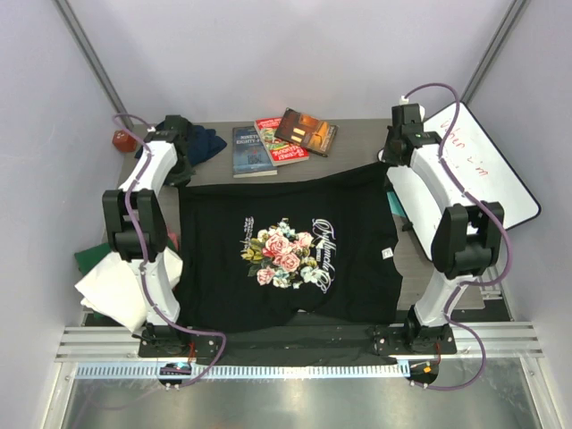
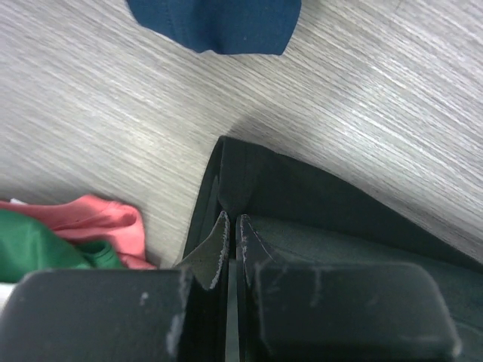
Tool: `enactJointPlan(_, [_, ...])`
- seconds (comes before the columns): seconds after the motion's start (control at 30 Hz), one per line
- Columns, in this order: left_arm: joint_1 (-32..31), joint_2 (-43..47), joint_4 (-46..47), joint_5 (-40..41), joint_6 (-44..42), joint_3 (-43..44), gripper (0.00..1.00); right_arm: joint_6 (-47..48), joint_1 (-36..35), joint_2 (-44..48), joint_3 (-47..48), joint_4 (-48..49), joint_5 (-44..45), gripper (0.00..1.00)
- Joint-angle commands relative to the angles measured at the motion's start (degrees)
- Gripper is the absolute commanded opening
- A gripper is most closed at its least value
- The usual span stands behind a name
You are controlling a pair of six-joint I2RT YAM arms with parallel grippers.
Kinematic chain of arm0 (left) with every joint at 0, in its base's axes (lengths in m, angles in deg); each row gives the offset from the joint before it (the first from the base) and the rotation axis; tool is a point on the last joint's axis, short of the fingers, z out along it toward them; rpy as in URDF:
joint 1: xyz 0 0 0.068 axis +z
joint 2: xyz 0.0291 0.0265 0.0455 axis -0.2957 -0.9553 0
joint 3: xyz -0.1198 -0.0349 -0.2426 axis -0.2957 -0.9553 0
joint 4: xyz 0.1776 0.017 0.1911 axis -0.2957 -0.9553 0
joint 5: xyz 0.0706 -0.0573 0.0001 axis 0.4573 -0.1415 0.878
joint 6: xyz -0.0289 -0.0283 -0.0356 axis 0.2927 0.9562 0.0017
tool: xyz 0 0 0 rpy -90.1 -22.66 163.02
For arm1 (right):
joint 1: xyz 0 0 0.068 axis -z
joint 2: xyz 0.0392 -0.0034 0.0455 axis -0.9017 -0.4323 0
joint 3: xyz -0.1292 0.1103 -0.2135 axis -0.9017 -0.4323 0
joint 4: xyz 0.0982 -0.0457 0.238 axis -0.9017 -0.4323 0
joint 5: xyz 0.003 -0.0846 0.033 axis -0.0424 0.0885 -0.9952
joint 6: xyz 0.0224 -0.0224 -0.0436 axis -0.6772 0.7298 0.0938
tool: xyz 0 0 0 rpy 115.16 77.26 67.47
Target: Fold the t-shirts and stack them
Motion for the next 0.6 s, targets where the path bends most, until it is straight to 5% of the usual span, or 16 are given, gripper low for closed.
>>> enactJointPlan(0.0, [0.05, 4.78, -0.53, 3.55, -0.57, -0.91, 0.0, -1.17, 0.31, 8.32, -1.83, 1.59, 0.37, 0.01])
enactJointPlan(0.57, [-2.14, 5.93, -6.85, 3.2, -1.01, -2.15, 0.0, -2.84, 0.31, 18.79, -10.27, -1.66, -3.41, 0.01])
